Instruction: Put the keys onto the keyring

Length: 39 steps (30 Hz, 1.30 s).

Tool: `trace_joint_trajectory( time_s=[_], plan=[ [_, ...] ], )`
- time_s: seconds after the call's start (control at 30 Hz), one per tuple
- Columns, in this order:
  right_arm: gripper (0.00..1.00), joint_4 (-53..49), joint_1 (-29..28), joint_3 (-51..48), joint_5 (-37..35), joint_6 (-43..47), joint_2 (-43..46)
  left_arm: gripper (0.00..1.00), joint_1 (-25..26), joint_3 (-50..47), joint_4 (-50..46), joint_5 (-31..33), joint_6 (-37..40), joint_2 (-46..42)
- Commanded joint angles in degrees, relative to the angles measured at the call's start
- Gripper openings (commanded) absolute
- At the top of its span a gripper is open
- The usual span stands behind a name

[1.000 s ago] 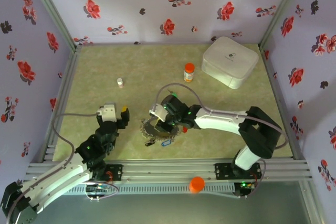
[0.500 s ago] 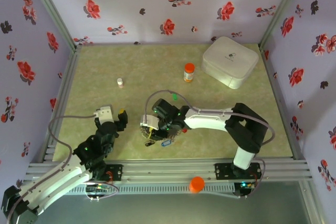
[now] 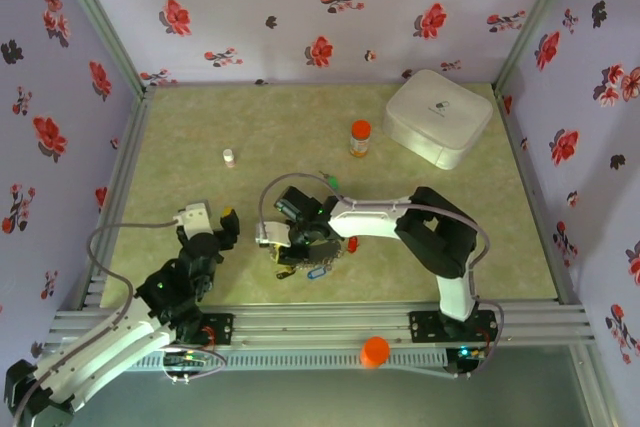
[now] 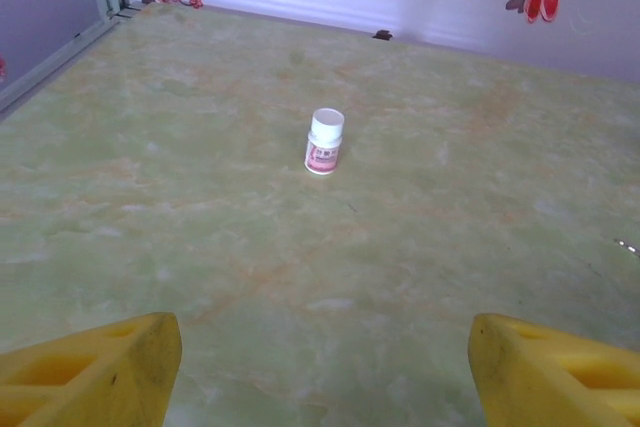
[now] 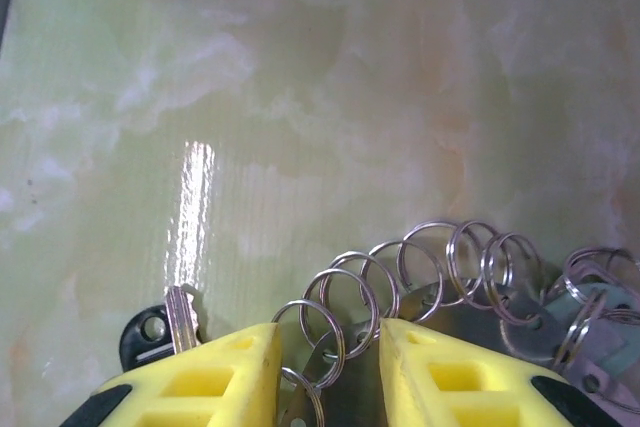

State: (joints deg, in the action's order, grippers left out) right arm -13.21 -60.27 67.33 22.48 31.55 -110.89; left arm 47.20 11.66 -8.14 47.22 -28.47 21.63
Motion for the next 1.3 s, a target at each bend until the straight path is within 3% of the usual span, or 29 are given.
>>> trace_joint_trajectory(
  time_s=[0.0, 0.17, 0.47, 0.87, 1.03, 1.27],
  plan=[
    [0.32, 1.0, 0.3, 1.8, -0.9, 0.8, -1.7, 0.75, -0.5, 1.7, -2.8, 3.7, -1.9, -1.9],
    [0.28, -0.5, 0.2, 2.5, -1.0, 1.1, -2.9, 0.75, -0.5, 1.5, -3.0, 3.9, -1.9, -2.3],
    [0.00, -3.5, 0.3, -1.0, -1.3, 3.2, 2.2, 0.75, -0.5, 1.4, -2.0, 3.7, -1.5, -1.6],
    [0.00, -2.0, 3.9, -11.6, 1.6, 1.0, 13.2, 0.75, -0.6, 1.0, 1.5, -3.0, 0.4, 2.4],
    [0.00, -1.9, 4.4, -13.5, 0.3, 0.8, 14.4, 0.74, -0.6, 1.0, 4.5, -7.5, 1.4, 5.7],
    [0.00, -2.5, 3.7, -13.5, -2.2, 1.1, 13.3, 0.73, -0.6, 1.3, 7.5, -8.3, 2.5, 8.9]
  ],
)
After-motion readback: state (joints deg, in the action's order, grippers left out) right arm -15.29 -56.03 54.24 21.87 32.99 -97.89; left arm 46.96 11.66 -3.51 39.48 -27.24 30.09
